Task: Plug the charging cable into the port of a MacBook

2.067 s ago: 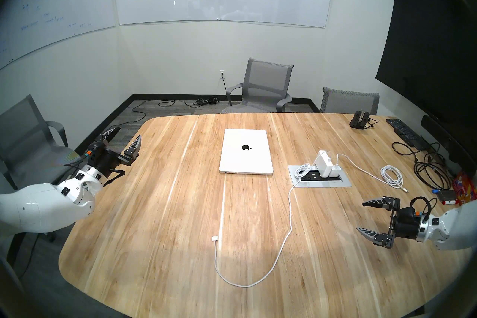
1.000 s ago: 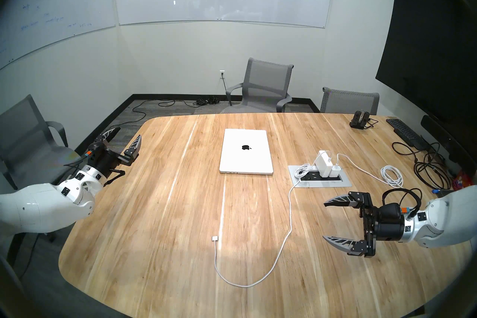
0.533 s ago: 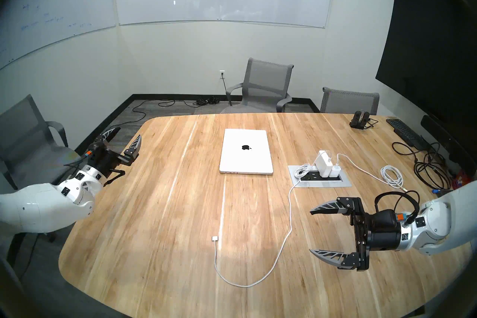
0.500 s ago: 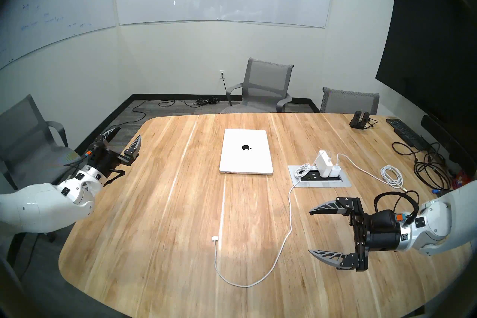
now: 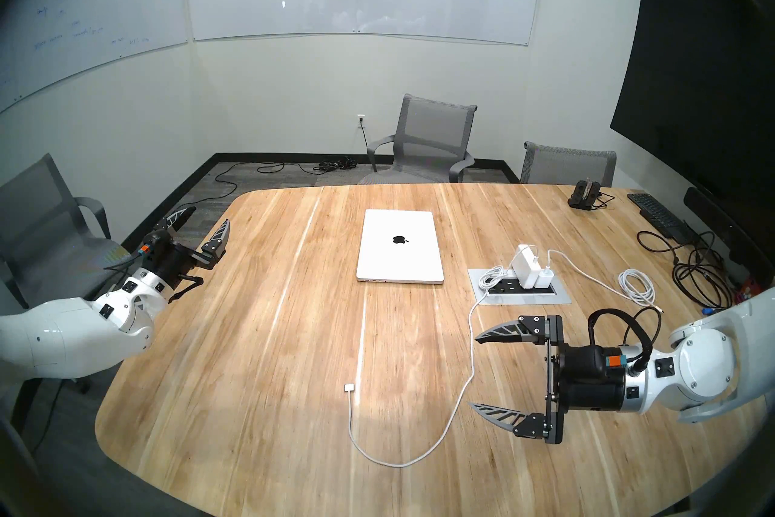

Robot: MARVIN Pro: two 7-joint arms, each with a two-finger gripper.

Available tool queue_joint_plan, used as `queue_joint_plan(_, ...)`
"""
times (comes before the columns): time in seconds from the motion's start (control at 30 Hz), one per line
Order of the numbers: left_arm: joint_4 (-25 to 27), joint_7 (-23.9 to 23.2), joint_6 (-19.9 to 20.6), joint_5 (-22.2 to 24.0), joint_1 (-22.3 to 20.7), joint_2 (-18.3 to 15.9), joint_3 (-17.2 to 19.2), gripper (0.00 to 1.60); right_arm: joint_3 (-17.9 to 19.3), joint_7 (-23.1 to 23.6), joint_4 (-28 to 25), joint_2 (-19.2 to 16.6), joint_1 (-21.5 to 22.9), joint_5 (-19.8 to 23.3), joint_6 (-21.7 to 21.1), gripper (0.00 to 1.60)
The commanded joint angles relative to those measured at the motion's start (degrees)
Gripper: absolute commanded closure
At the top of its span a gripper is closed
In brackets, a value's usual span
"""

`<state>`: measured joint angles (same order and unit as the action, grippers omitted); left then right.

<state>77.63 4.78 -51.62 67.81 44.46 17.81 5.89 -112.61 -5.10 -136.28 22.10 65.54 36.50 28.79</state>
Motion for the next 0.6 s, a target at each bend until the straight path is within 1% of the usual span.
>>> queue_joint_plan(0.0, 0.09, -0.22, -0.20, 0.04, -0.92, -0.05, 0.74, 0.00, 3.57, -5.35, -3.72, -2.66, -2.14, -2.73, -7.90, 0.00)
queue_joint_plan(0.03, 0.09, -0.24, -0.20, 0.05, -0.93, -0.05, 0.74, 0.00, 4.17, -6.06, -3.72, -2.53, -2.81, -2.91, -8.11, 0.00)
queue_joint_plan(0.07, 0.08, -0.25, -0.20, 0.06, -0.93, -0.05, 0.74, 0.00, 4.62, -5.95, -3.72, -3.10, -2.65, -2.60, -9.59, 0.00)
queue_joint_plan(0.1, 0.08, -0.26, -0.20, 0.07, -0.93, -0.05, 0.74, 0.00, 4.92, -6.24, -3.72, -3.17, -2.60, -0.53, -10.79, 0.00)
queue_joint_plan(0.13, 0.08, -0.28, -0.20, 0.08, -0.93, -0.05, 0.74, 0.00, 5.42, -5.35, -3.72, -2.89, -2.18, 2.07, -11.48, 0.00)
queue_joint_plan(0.3, 0.07, -0.34, -0.20, 0.12, -0.92, -0.05, 0.75, 0.00, 6.89, -5.41, -3.72, -3.82, -2.97, 2.57, -13.73, 0.00)
queue_joint_plan(0.57, 0.06, -0.39, -0.20, 0.15, -0.92, -0.05, 0.76, 0.00, 8.24, -5.24, -3.72, -4.41, -3.77, 3.17, -15.12, 0.00)
